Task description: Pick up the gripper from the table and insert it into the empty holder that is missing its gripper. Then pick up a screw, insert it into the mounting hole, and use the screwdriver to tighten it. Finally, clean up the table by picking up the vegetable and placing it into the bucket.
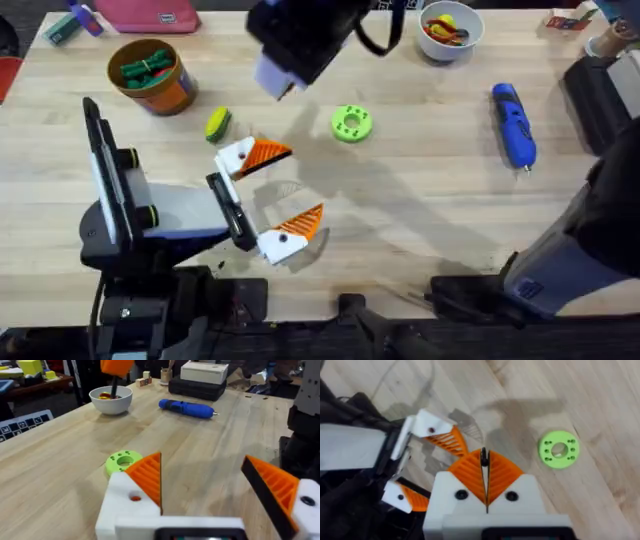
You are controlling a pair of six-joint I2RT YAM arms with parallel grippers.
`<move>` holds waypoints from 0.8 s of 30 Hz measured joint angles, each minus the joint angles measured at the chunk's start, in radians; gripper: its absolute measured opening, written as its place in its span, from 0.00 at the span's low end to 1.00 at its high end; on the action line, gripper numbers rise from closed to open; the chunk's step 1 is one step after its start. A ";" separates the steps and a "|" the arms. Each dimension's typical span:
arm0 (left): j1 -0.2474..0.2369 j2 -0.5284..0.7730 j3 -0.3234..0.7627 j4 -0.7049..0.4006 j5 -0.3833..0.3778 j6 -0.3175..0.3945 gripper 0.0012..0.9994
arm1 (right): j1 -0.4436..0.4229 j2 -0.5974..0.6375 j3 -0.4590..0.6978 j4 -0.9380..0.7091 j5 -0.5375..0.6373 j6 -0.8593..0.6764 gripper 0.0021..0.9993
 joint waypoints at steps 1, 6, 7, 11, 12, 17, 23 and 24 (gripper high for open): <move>0.000 0.000 0.000 0.000 0.000 0.000 0.99 | 0.015 0.000 0.005 0.000 0.000 -0.005 0.00; 0.000 0.000 0.000 0.000 0.000 0.000 0.99 | 0.078 0.000 0.017 0.000 0.000 -0.027 0.00; 0.000 0.000 0.000 0.000 0.000 0.000 0.99 | 0.090 0.000 0.017 0.000 0.001 -0.035 0.00; 0.000 0.000 0.000 0.000 0.000 0.000 0.99 | 0.136 0.000 0.017 0.000 0.000 -0.074 0.00; 0.000 0.000 0.000 0.000 0.000 0.000 0.99 | 0.145 0.000 0.017 0.000 0.000 -0.083 0.00; 0.000 0.000 0.000 0.000 0.000 0.000 0.99 | 0.165 0.000 0.017 -0.001 0.000 -0.131 0.00; 0.000 0.000 0.000 0.000 0.000 0.000 0.99 | 0.166 0.013 0.017 -0.002 0.001 -0.166 0.00; 0.000 0.000 0.000 0.000 0.000 0.000 0.99 | 0.167 0.018 0.017 -0.002 0.001 -0.169 0.00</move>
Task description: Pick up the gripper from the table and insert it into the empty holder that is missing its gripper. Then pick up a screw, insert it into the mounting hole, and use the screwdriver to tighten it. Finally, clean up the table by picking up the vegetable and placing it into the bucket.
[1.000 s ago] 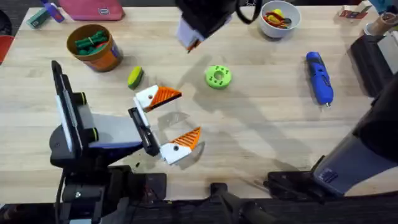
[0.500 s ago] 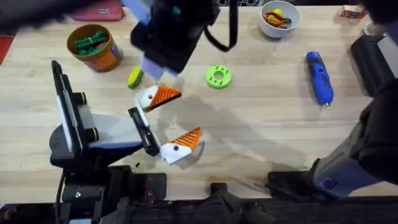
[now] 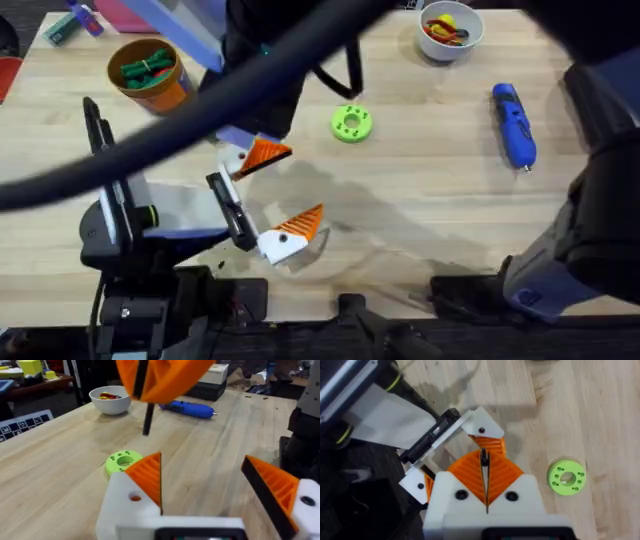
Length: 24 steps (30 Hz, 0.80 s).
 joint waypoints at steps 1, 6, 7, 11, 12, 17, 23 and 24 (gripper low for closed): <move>0.000 0.000 0.000 0.000 0.000 0.000 0.99 | 0.000 0.006 0.000 0.000 0.000 -0.004 0.00; 0.000 0.000 0.000 0.000 0.000 0.000 0.99 | 0.000 0.035 0.000 -0.001 0.000 -0.012 0.00; 0.000 0.000 0.000 0.000 0.000 0.000 0.99 | 0.000 0.041 0.000 -0.002 0.000 -0.012 0.00; 0.000 0.000 0.000 0.000 0.000 0.000 0.99 | 0.000 0.063 0.000 -0.002 0.000 -0.013 0.00; 0.000 0.000 0.000 0.000 0.000 0.000 0.99 | 0.000 0.067 0.000 -0.002 0.000 -0.013 0.00; 0.000 0.000 0.000 0.000 0.000 0.000 0.99 | 0.002 0.072 0.000 0.004 0.002 -0.013 0.00; 0.000 0.000 0.000 0.000 0.000 0.000 0.99 | 0.010 0.072 0.000 0.008 0.003 -0.020 0.00; 0.000 0.000 0.000 0.000 0.000 0.000 0.99 | 0.010 0.072 0.000 0.008 0.003 -0.020 0.00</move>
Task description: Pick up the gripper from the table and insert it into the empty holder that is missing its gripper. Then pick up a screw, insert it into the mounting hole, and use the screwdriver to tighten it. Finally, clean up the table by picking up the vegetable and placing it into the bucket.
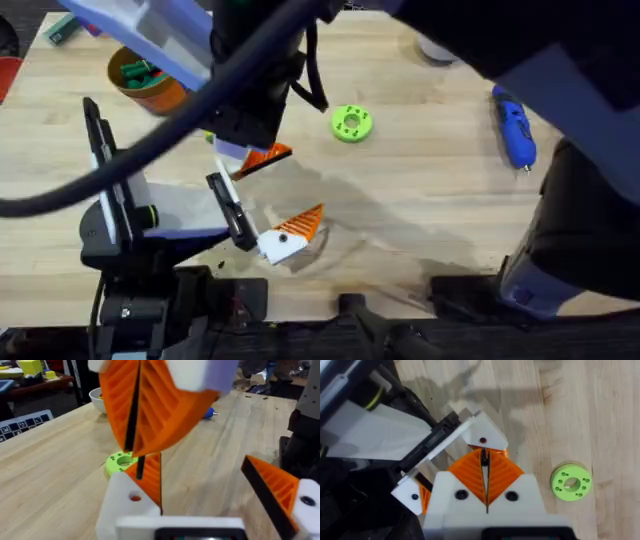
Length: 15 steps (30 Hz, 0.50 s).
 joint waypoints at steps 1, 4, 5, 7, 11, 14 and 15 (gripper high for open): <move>0.000 0.000 0.000 0.000 0.000 0.000 0.99 | 0.000 0.000 0.000 0.000 0.000 0.000 0.00; 0.000 0.000 0.000 0.000 0.000 0.000 0.99 | 0.000 0.000 0.000 0.002 0.000 0.000 0.00; 0.000 0.000 0.000 0.000 0.000 0.000 0.99 | 0.000 0.000 0.000 0.003 0.000 0.000 0.00; 0.000 0.000 0.000 0.000 0.000 0.000 0.99 | 0.000 0.000 0.000 0.006 0.000 0.000 0.00; 0.000 0.000 0.000 0.000 0.000 0.000 0.99 | 0.000 0.000 0.000 0.005 0.000 0.000 0.00; 0.000 0.000 0.000 0.000 0.000 0.000 0.99 | 0.000 0.000 0.000 0.005 0.000 0.000 0.00; 0.000 0.000 0.000 0.000 0.000 0.000 0.99 | 0.000 0.000 0.000 0.005 0.000 0.000 0.00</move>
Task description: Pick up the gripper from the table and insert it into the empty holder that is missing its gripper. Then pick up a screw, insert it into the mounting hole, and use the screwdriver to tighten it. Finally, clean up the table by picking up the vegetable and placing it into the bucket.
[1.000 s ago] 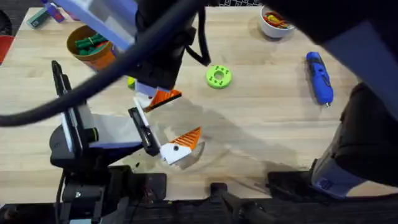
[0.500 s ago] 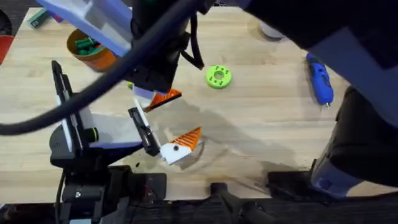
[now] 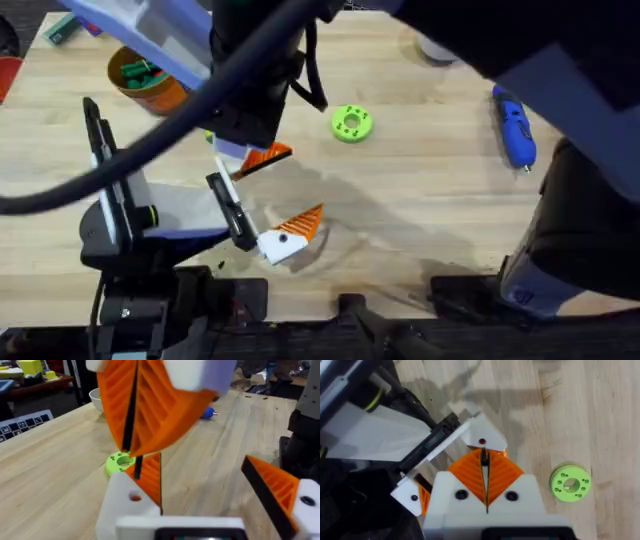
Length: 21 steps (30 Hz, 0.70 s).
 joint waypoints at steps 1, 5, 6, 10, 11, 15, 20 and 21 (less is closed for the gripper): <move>0.000 0.000 0.000 0.000 0.000 0.000 0.99 | 0.000 0.000 0.000 0.000 0.000 0.000 0.00; 0.000 0.000 0.000 0.000 0.000 0.000 0.99 | 0.000 0.000 0.000 0.000 0.000 0.000 0.00; 0.000 0.000 0.000 0.000 0.000 0.000 0.99 | 0.000 0.000 0.000 0.000 0.000 0.000 0.00; 0.000 0.000 0.000 0.000 0.000 0.000 0.99 | 0.000 0.000 0.000 0.000 0.000 0.000 0.00; 0.000 0.000 0.000 0.000 0.000 0.000 0.99 | 0.001 0.000 0.000 0.000 0.000 0.000 0.00; 0.000 0.000 0.000 0.000 0.000 0.000 0.99 | 0.005 0.002 0.000 0.000 0.000 0.000 0.00; 0.000 0.000 0.000 0.000 0.000 0.000 0.99 | 0.005 0.024 0.000 0.000 0.000 0.000 0.00; 0.000 0.000 0.000 0.000 0.000 0.000 0.99 | 0.005 0.031 0.000 0.000 0.000 0.000 0.00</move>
